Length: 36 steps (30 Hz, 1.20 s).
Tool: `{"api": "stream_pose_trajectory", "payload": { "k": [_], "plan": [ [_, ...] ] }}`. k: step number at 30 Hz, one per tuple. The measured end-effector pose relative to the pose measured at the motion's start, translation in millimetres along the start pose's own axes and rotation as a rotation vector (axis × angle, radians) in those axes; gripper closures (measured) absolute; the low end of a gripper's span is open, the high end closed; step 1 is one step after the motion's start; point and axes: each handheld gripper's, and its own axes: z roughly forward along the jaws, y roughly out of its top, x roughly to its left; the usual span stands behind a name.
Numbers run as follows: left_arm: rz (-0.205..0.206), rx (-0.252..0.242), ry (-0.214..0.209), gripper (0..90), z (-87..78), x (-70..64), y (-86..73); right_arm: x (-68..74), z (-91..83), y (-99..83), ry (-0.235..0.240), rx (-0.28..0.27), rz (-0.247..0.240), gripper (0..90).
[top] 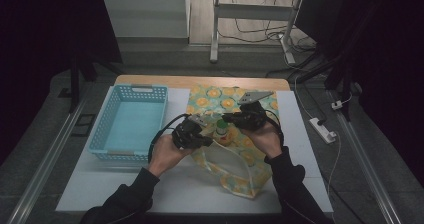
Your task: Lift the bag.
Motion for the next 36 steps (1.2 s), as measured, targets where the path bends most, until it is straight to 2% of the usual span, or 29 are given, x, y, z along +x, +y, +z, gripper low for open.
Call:
{"api": "stream_pose_trajectory", "payload": {
  "k": [7,15,24,36],
  "plan": [
    [-0.043,-0.041,-0.041,89.3,-12.3,6.9,5.5,4.2,-2.5,4.5,0.022,0.013,-0.006,90.0],
    [-0.070,-0.094,-0.099,89.3,-30.0,14.1,11.5,9.7,-13.2,15.6,0.029,0.022,-0.030,90.0],
    [-0.068,-0.106,-0.096,89.3,-56.1,13.7,27.4,16.5,-22.2,28.2,0.045,0.025,-0.048,90.0],
    [-0.075,-0.166,-0.108,89.3,-87.4,20.7,47.8,22.0,-36.3,46.5,0.068,-0.003,-0.063,90.0]
  ]
}}
